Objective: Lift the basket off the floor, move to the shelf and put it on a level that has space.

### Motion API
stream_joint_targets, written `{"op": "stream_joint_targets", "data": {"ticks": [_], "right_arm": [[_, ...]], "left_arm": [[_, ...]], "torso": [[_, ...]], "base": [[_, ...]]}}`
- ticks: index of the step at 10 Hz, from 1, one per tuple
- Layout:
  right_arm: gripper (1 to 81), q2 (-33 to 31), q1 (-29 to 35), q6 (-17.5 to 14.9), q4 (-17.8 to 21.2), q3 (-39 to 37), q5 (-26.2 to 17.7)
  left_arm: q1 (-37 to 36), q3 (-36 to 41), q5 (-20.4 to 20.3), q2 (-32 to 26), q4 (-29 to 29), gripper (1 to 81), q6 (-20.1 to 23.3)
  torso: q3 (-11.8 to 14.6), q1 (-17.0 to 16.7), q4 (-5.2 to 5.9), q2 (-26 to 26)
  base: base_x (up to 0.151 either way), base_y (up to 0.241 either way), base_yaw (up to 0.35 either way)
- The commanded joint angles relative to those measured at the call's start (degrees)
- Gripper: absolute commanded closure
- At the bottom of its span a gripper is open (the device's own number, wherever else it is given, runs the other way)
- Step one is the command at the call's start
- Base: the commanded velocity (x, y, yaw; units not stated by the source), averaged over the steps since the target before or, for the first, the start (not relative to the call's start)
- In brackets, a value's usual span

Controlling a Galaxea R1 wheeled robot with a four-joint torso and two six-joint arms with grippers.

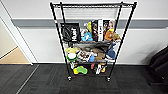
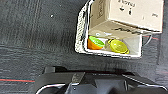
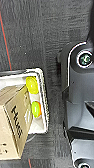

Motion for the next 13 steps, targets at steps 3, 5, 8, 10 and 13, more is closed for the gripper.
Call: {"op": "stream_joint_targets", "data": {"ticks": [3,5,8,10,13], "right_arm": [[1.0,-0.9,2.7,0.0,0.0,0.6,-3.2],[1.0,-0.9,2.7,0.1,0.1,0.6,-3.2],[1.0,-1.2,3.7,0.2,0.7,0.3,-2.7],[1.0,-1.0,5.7,0.2,0.9,0.4,-3.3],[1.0,-1.2,9.4,0.1,0.2,0.3,-5.6]], "left_arm": [[-3.8,0.2,3.2,-0.1,-0.7,1.0,-0.1],[-3.7,0.2,2.9,-0.2,-0.8,1.0,-0.1],[-4.4,0.2,2.4,-0.4,-0.8,1.0,-0.2],[-5.3,0.1,2.9,-0.4,-0.8,1.0,-0.2],[-5.5,-0.1,3.0,-0.4,-0.8,1.0,-0.2]], "torso": [[-8.8,6.1,0.00,-9.4],[-12.4,8.5,0.00,-13.3],[-11.7,11.8,0.00,-18.4],[-12.5,13.8,0.00,-21.6],[-12.5,17.6,0.00,-27.5]], "base": [[0.000,0.000,0.000],[0.000,0.000,0.000],[0.000,0.000,0.000],[0.000,0.000,0.000],[0.000,0.000,0.000]]}}
